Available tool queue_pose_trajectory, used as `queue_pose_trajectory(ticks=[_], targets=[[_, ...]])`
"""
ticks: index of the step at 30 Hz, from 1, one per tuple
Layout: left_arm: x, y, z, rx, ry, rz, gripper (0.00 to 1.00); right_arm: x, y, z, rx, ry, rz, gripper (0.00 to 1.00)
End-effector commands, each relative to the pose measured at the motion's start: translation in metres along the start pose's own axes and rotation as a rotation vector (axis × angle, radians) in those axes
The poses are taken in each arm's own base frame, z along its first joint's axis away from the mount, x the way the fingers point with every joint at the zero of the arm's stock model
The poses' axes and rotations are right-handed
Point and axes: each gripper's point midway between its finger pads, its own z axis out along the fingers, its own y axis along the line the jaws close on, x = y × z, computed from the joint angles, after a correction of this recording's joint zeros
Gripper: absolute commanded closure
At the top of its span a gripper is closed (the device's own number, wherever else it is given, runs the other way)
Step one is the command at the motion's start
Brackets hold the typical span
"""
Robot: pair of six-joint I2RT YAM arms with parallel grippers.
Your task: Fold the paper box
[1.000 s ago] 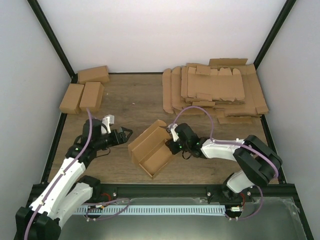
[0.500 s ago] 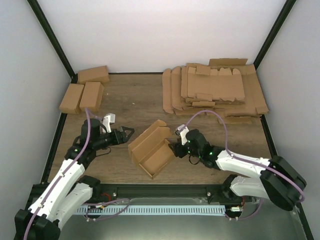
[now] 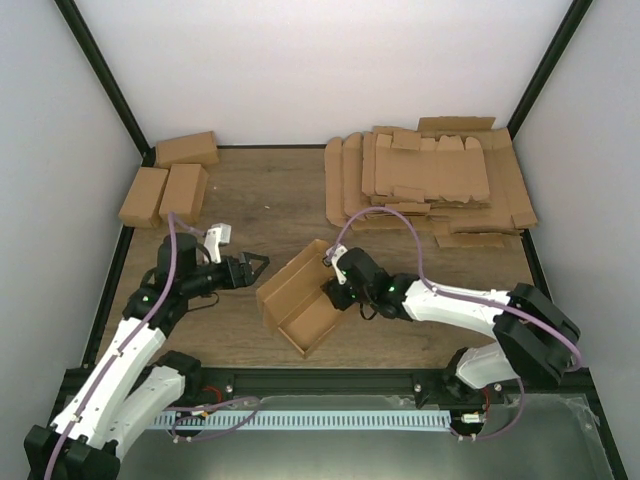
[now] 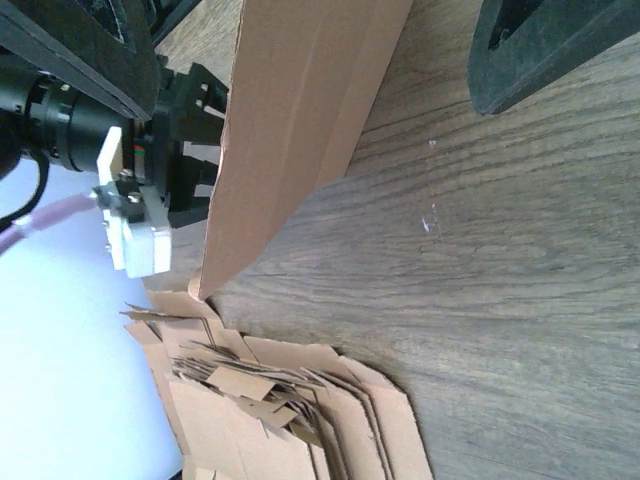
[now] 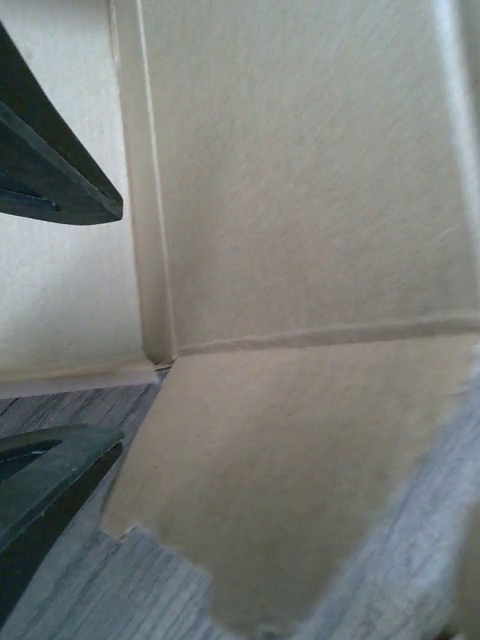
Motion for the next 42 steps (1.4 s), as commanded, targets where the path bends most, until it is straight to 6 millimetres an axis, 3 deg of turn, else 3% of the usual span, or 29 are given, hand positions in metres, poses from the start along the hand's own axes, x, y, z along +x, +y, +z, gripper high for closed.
queue_pose_trajectory(ticks=[1,8,14,21,27,28,31,33,37,42], targets=[[0.001,-0.008,-0.004,0.019,0.028,0.032,0.13,0.022,-0.014,0.004,0.099,0.112,0.013,0.43],[-0.003,-0.013,-0.006,0.024,0.024,0.046,0.13,0.038,-0.031,0.01,0.203,0.212,0.015,0.42],[-0.009,-0.018,-0.005,0.036,0.016,0.049,0.13,0.043,-0.024,0.021,0.206,0.247,-0.017,0.49],[-0.014,-0.02,-0.008,0.031,0.005,0.061,0.13,0.043,-0.035,0.025,0.354,0.226,-0.027,0.9],[-0.013,-0.017,-0.008,0.016,0.007,0.055,0.13,0.036,-0.037,0.021,0.374,0.19,0.043,0.94],[-0.012,-0.015,-0.007,0.009,0.007,0.053,0.13,0.033,-0.036,0.02,0.372,0.179,0.061,0.93],[-0.009,-0.009,-0.004,-0.006,0.007,0.045,0.12,0.026,-0.025,0.021,0.312,0.155,0.113,0.73],[-0.006,0.0,0.003,-0.03,0.028,0.023,0.12,0.021,-0.015,0.021,0.253,0.132,0.148,0.66],[0.002,0.011,0.007,-0.063,0.043,-0.008,0.12,0.009,-0.007,0.011,0.186,0.069,0.176,0.41],[0.021,0.017,0.005,-0.09,0.056,-0.065,0.13,0.001,-0.01,-0.006,0.104,0.024,0.171,0.29]])
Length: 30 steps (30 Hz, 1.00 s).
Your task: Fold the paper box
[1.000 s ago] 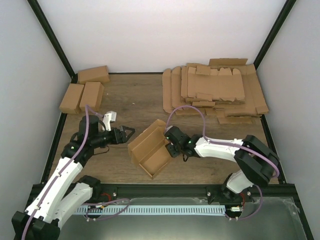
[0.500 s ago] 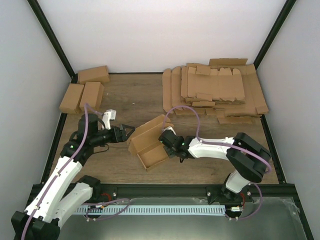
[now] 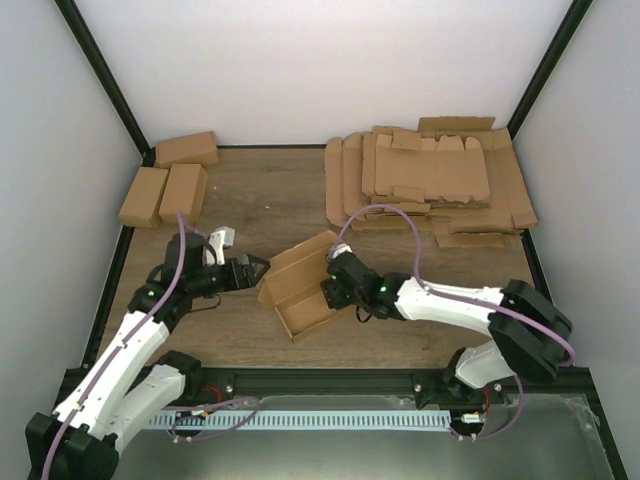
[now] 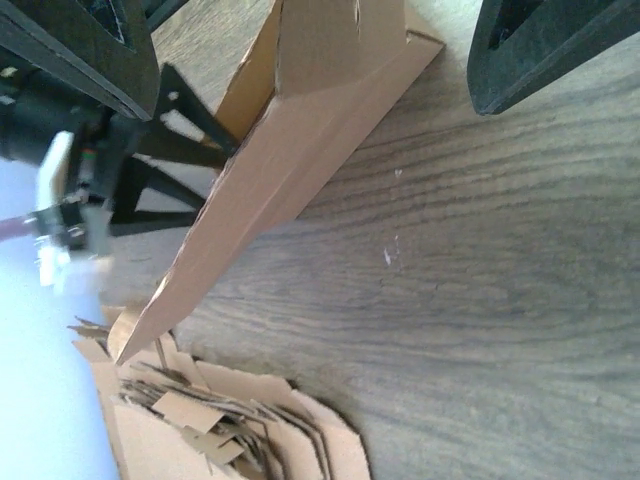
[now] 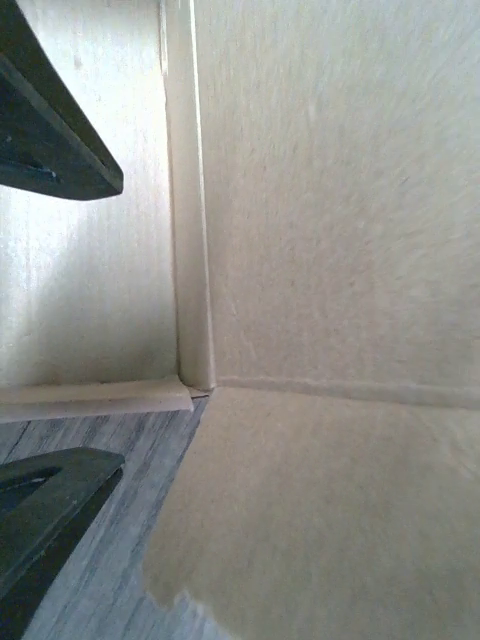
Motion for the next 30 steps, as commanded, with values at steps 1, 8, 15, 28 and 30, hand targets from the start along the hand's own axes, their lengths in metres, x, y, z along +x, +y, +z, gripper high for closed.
queue_pose_trajectory(ticks=[1,8,15,28,30], targets=[[0.014,0.002,-0.005,-0.02,-0.009,-0.044,0.14,-0.016,-0.001,-0.02,-0.12,-0.07,0.024,0.29],[0.041,-0.002,0.001,-0.007,0.016,-0.136,0.16,-0.052,-0.031,-0.049,-0.25,-0.174,0.069,0.22],[0.063,-0.01,0.019,-0.078,0.045,-0.131,0.24,-0.078,-0.036,-0.04,-0.267,-0.145,-0.015,0.34],[0.057,0.001,0.03,-0.187,0.021,-0.124,0.75,-0.093,-0.027,-0.026,-0.291,-0.1,-0.058,0.75],[0.057,0.001,0.032,-0.186,0.02,-0.128,0.83,-0.09,-0.027,-0.028,-0.296,-0.09,-0.043,0.84]])
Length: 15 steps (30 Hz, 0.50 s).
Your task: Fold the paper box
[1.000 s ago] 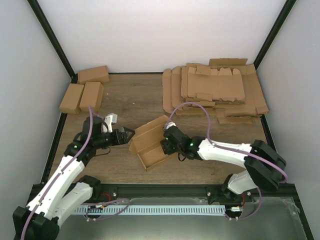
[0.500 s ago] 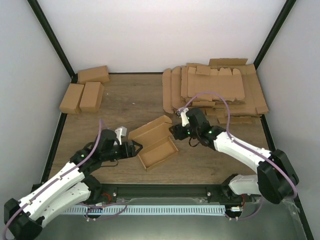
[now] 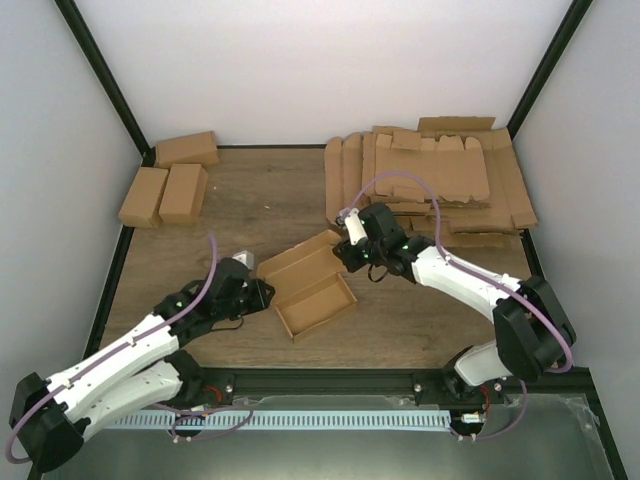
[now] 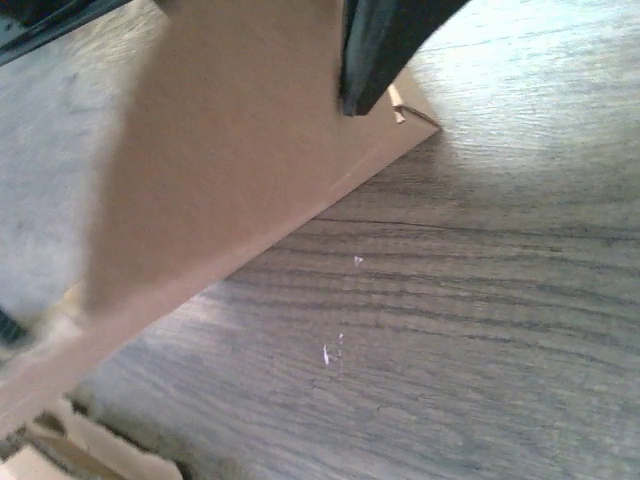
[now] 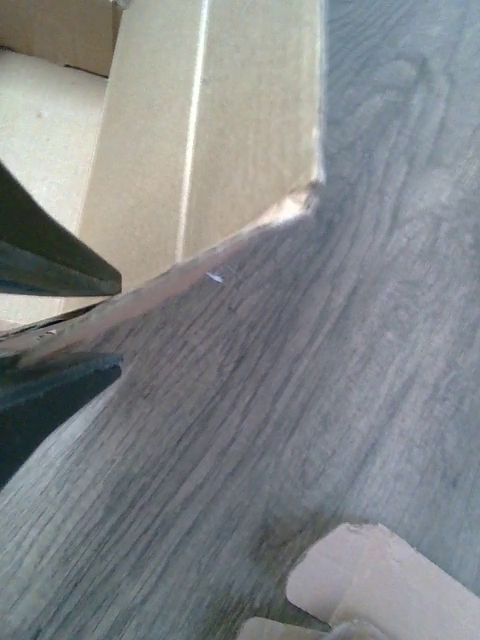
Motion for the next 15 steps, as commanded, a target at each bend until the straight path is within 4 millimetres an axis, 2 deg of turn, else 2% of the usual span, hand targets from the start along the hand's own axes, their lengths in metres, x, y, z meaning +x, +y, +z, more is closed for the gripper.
queue_pose_trajectory(ticks=[1,4,8,9,12,15], targets=[[-0.008,-0.008,0.0,0.015,-0.029,-0.009,0.86,-0.008,0.006,-0.011,-0.025,0.001,0.022,0.87],[-0.011,-0.012,0.0,0.022,-0.036,-0.01,0.96,0.001,0.007,-0.013,-0.02,0.033,0.066,0.93],[-0.018,-0.018,0.004,0.019,-0.05,-0.002,0.96,0.011,0.009,-0.017,0.01,0.038,0.105,0.95],[-0.021,-0.021,0.005,0.024,-0.058,0.0,0.96,0.01,0.011,-0.019,0.015,0.022,0.113,0.98],[-0.038,-0.032,0.008,0.021,-0.105,0.025,0.96,-0.003,0.018,-0.023,0.03,-0.065,0.111,0.99],[-0.067,-0.044,0.007,-0.045,-0.181,0.089,0.96,-0.018,0.02,-0.027,0.071,-0.162,0.095,0.99]])
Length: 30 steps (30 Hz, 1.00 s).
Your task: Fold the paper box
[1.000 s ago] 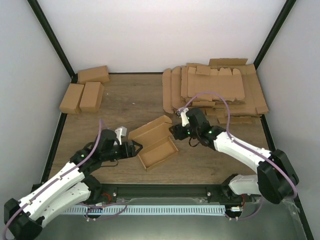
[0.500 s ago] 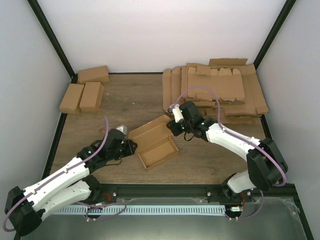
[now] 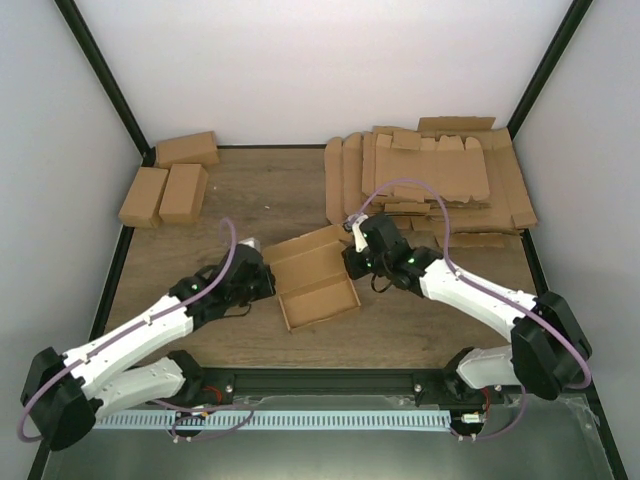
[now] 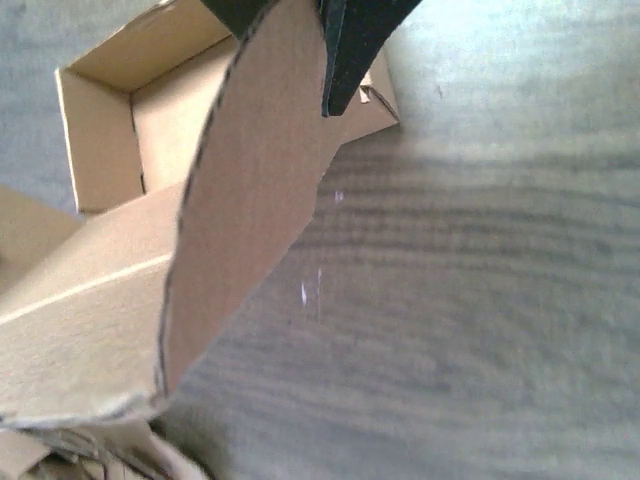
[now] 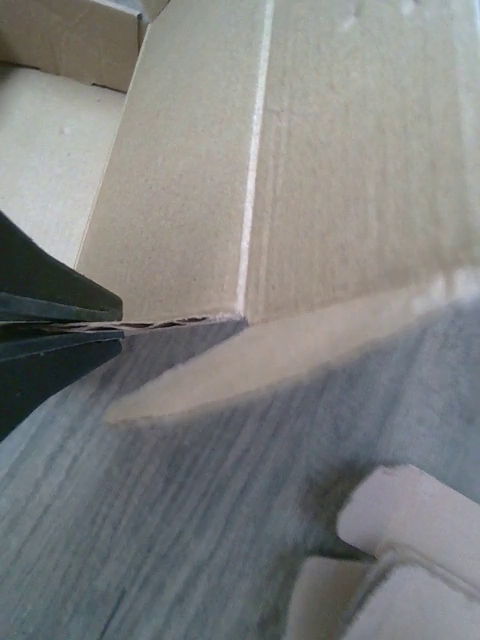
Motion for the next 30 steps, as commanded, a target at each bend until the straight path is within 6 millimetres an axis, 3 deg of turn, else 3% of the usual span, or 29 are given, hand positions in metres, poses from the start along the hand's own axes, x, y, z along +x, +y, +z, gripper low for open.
queue_pose_trajectory(ticks=[1,4,6,9,17,30], targets=[[-0.061,-0.043,-0.01,0.016,-0.186,0.09,0.96,-0.037,0.015,-0.012,0.02,-0.189,0.013,0.99],[-0.086,-0.051,-0.007,-0.049,-0.249,0.149,0.96,-0.049,0.003,-0.013,0.089,-0.258,0.042,0.97],[-0.096,-0.055,-0.001,-0.075,-0.278,0.149,0.96,-0.047,-0.002,-0.012,0.108,-0.295,0.067,0.95],[-0.099,-0.057,0.012,-0.076,-0.292,0.167,0.96,-0.04,-0.012,-0.01,0.146,-0.337,0.122,0.94],[-0.082,-0.042,0.028,0.012,-0.344,0.097,0.96,-0.014,-0.016,0.005,0.164,-0.36,0.192,0.93],[-0.041,-0.025,0.047,0.066,-0.245,0.01,0.96,0.012,-0.006,0.015,0.256,-0.339,0.217,0.93]])
